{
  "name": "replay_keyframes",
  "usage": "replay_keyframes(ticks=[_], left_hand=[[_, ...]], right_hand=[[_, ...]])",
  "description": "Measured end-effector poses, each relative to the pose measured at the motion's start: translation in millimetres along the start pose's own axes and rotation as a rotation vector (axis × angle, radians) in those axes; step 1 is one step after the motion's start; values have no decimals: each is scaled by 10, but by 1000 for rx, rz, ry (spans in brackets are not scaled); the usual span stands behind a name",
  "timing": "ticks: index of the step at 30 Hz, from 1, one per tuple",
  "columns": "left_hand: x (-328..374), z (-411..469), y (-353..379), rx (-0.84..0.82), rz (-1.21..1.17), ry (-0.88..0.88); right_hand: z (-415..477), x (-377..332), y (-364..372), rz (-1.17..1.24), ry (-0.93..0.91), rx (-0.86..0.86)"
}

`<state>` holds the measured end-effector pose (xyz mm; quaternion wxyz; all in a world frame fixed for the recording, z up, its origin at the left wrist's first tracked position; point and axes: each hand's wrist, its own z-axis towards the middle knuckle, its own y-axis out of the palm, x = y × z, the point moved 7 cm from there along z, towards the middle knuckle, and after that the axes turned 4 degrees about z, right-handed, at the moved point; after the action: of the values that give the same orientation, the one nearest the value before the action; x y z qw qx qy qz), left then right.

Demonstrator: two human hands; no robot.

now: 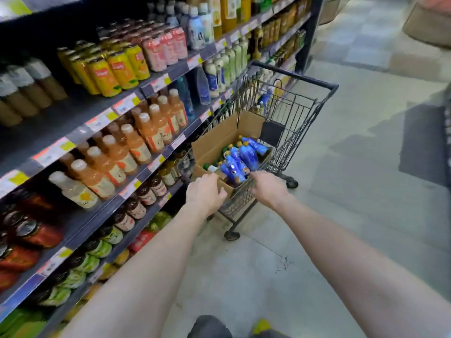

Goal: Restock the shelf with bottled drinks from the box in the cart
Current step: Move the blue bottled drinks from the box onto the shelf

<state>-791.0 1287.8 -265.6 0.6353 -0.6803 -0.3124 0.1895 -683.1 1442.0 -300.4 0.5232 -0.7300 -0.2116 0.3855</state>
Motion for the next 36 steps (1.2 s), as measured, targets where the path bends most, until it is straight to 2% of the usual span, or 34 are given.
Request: replay_keyframes(ticks=[8,21,29,36], left_hand=[[210,1064,263,-80,13,-57],[-365,3127,862,-234,-131,-274],[-566,3762,1106,-272,-82,-339],[-518,4128,1703,-409,-142,-466]], right_hand=[[1046,548,-12,51,34,-86],[3144,719,207,30,67,-262],[3955,754,554,22,46,-411],[4636,991,955,26,24,-522]])
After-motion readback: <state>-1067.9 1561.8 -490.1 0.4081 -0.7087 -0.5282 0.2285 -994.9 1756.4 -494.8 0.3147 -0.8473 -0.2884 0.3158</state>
